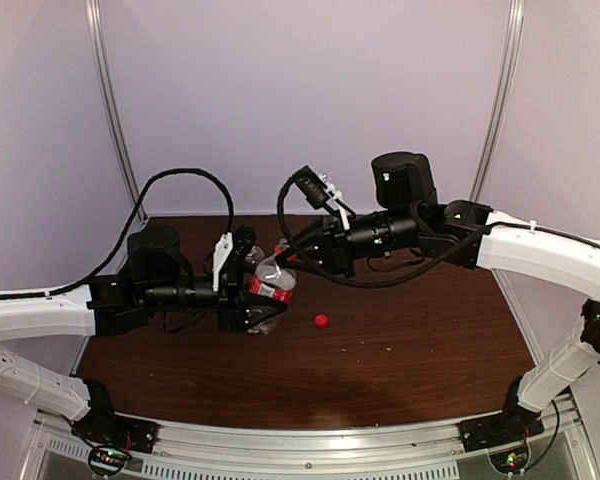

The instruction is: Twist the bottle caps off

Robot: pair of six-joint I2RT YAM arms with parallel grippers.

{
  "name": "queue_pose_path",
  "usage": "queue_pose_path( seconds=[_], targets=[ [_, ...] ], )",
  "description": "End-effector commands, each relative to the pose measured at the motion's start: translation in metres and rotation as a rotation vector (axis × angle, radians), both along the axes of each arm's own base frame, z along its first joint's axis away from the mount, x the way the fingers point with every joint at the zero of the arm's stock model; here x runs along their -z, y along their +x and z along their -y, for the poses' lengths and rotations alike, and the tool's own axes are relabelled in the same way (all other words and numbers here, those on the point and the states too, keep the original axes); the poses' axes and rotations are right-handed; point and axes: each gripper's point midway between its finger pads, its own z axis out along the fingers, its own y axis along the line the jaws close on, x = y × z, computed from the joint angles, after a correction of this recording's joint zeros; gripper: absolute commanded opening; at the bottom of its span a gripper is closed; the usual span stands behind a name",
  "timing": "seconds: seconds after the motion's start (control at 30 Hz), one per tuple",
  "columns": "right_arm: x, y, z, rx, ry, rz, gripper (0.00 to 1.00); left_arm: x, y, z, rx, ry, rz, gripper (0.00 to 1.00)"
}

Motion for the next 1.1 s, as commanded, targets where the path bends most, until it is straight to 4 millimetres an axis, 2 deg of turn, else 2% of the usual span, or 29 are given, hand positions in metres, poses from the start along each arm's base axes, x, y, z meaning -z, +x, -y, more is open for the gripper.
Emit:
queue_pose_path(
  seconds=[0.0,0.07,0.13,0.2,0.37,0.5,0.63,0.77,0.93,1.07],
  targets=[
    [-0.007,0.005,0.000,0.037,0.014,0.039,0.00,-0.030,0.001,0.003,0.003,-0.077,0.061,0.67],
    [-0.007,0.007,0.002,0.054,0.013,0.044,0.00,-0.032,0.001,0.001,-0.003,-0.080,0.057,0.76],
    [-0.006,0.010,0.006,0.074,0.009,0.053,0.00,-0.031,0.001,0.000,-0.010,-0.080,0.055,0.91],
    [-0.004,0.014,0.010,0.104,-0.002,0.063,0.00,-0.030,0.002,-0.003,-0.025,-0.078,0.058,0.98],
    [0.001,0.033,0.026,0.213,-0.043,0.076,0.00,-0.029,0.009,-0.013,-0.093,-0.063,0.072,0.98],
    [0.010,0.060,0.044,0.350,-0.093,0.081,0.00,-0.033,0.020,-0.027,-0.190,-0.057,0.092,0.98],
    [0.019,0.084,0.060,0.464,-0.147,0.095,0.00,-0.037,0.032,-0.045,-0.313,-0.059,0.111,0.98],
    [0.027,0.106,0.075,0.578,-0.206,0.114,0.00,-0.033,0.053,-0.071,-0.498,-0.024,0.102,0.98],
    [0.042,0.135,0.096,0.722,-0.299,0.135,0.00,-0.030,0.070,-0.100,-0.680,0.011,0.092,0.98],
    [0.065,0.151,0.102,0.756,-0.351,0.112,0.00,-0.031,0.071,-0.109,-0.716,-0.001,0.100,0.98]
  ],
)
